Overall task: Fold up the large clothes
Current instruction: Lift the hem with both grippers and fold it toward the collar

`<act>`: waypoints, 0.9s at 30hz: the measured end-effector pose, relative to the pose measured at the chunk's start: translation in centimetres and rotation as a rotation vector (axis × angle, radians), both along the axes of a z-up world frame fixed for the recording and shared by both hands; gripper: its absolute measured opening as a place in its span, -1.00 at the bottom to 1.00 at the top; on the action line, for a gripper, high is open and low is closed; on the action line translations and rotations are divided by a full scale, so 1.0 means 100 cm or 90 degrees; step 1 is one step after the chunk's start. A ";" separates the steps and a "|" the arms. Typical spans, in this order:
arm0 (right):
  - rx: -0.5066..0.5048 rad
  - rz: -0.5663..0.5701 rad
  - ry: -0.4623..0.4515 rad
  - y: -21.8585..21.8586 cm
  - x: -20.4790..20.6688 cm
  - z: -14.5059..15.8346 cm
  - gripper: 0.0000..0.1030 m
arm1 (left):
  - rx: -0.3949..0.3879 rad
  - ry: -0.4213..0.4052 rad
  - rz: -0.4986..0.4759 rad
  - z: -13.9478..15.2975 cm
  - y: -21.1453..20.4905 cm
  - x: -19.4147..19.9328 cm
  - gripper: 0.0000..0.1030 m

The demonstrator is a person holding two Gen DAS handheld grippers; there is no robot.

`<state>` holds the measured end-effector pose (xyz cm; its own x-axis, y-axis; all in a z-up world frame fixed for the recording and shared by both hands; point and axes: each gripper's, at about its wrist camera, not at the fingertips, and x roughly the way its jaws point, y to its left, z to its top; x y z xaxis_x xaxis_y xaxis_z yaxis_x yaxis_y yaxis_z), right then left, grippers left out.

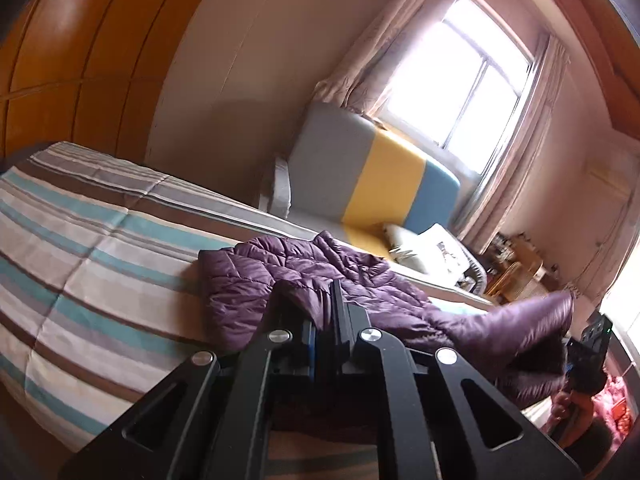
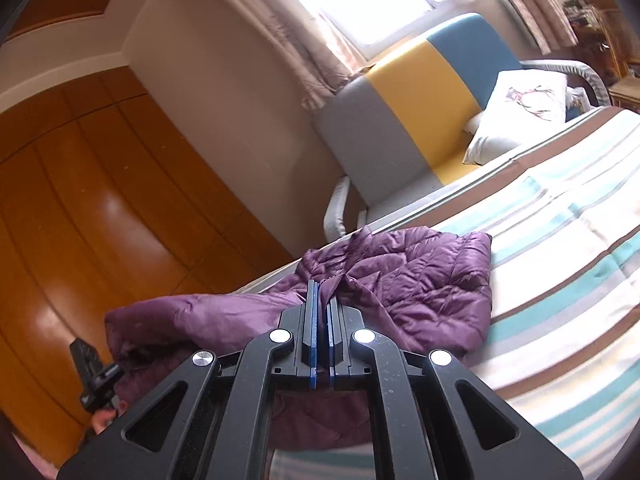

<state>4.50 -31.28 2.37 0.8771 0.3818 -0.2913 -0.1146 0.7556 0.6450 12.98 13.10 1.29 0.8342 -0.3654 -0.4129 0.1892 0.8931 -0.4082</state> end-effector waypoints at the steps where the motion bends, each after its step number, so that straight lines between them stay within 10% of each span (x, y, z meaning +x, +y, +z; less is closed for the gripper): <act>1: 0.000 -0.003 0.004 -0.001 0.007 -0.002 -0.93 | 0.010 0.001 0.002 -0.001 -0.002 0.006 -0.89; 27: -0.024 -0.101 0.172 -0.008 0.133 -0.084 -0.93 | 0.110 0.153 0.054 -0.075 -0.044 0.156 -0.82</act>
